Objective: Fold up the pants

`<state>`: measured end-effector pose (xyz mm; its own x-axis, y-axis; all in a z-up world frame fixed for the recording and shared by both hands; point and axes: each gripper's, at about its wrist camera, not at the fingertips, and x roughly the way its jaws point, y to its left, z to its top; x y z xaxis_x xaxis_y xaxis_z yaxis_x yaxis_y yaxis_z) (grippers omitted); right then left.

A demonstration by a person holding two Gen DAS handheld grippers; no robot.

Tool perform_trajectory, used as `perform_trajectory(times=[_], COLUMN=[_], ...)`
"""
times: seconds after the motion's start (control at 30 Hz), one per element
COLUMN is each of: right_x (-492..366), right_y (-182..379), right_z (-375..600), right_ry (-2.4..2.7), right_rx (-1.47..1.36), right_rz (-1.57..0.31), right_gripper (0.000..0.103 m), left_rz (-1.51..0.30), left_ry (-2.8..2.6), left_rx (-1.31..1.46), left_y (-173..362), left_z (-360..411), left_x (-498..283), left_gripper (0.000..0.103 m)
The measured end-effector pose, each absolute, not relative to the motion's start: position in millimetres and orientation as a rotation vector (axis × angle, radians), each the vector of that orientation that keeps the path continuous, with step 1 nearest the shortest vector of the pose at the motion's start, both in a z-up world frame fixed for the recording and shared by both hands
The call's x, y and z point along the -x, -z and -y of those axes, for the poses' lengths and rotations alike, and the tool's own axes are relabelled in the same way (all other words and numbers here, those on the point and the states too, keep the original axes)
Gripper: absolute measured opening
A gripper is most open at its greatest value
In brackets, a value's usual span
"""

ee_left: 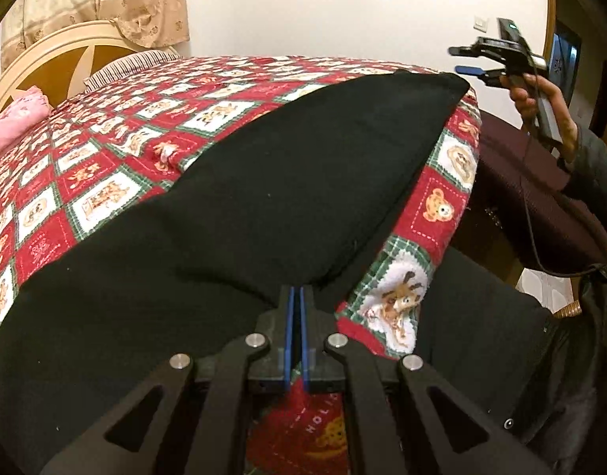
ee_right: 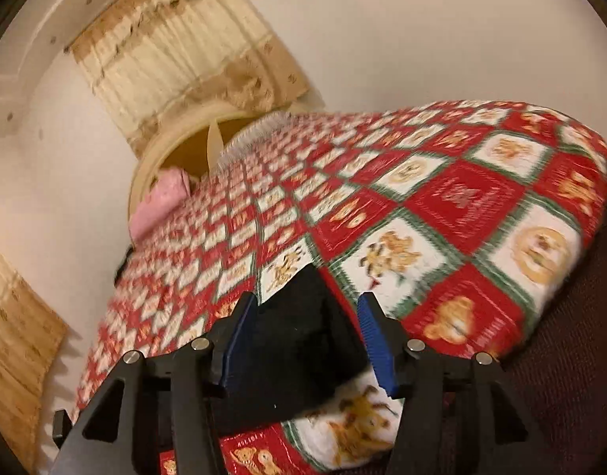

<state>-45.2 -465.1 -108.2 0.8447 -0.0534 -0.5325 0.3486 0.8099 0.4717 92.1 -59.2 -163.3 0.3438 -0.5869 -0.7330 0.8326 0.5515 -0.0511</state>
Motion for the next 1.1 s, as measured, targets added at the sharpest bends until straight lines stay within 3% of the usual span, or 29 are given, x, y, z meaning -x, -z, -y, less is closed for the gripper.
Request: perform_trajectory(times=[0.1,0.23,0.3,0.43,0.73,1.1], right_x=[16.4,-12.3,-17.8,-16.2,-32.9,-24.4], right_y=[113.0,129.6,133.5,130.2,89.8,122.4], right_z=[458.4,453.4,447.3,443.0,441.4,467.8], right_ry=[0.224,0.21,0.23,0.264,0.297,0.354], right_rx=[-0.514,-0.463,-0.403,-0.332,-0.261,-0.306], right_rz=[-0.618,-0.732,-0.768,-0.786,-0.681,-0.718], right_gripper=[0.043,0.036,0.022,0.007,0.004,0.002], left_rz=[-0.779,-0.774,-0.772,-0.771,-0.762,-0.74], left_ry=[0.946,0.944,0.945,0.95,0.941,0.935], left_rx=[-0.342,-0.329,-0.324,-0.312,-0.305,-0.338], left_y=[164.2,164.2,164.7,166.3,166.8,168.5], left_z=[56.3,54.8,54.0,54.8,55.2,54.7], left_x=[-93.1,-94.5,-95.5,-97.6,-97.2,-90.4], left_gripper=[0.004,0.004,0.005,0.005,0.005,0.005])
